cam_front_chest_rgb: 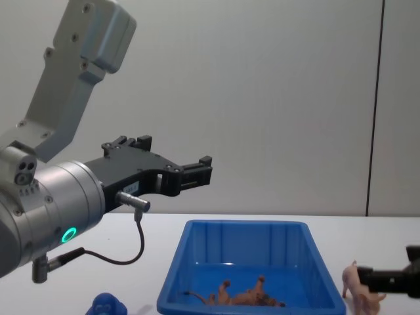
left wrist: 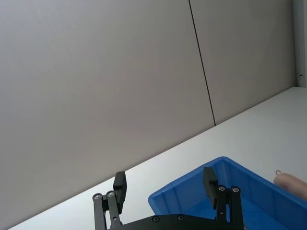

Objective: Pick up the two dolls from the table and place them into the box.

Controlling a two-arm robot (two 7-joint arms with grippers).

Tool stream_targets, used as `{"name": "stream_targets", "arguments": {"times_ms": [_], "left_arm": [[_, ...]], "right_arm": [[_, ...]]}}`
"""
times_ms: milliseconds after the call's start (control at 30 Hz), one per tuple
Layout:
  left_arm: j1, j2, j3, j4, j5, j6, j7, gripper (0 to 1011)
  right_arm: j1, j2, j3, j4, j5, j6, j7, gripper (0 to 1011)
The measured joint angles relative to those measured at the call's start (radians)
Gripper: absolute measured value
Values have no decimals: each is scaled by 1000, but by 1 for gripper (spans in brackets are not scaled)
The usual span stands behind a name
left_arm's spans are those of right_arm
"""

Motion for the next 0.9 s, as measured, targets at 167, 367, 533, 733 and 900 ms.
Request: {"name": "stream_targets", "arguments": {"times_ms": [167,367,533,733,900], "left_arm": [[0,0,0,0,0,0,0,1003],[0,0,0,0,0,0,0,1003],[0,0,0,0,0,0,0,1003],[0,0,0,0,0,0,0,1003],[0,0,0,0,0,0,0,1003]], "right_arm": [[1,-8,-9,20,-7,18,4,1001],[6,-21,-20,45,-14,36,6,1001],[13,-32,-27,61,-16,44,-3,1001],[26,-50,-35,83,-16,51,-22,910],[37,-63,-40,98,-16,51,-36,791]]}}
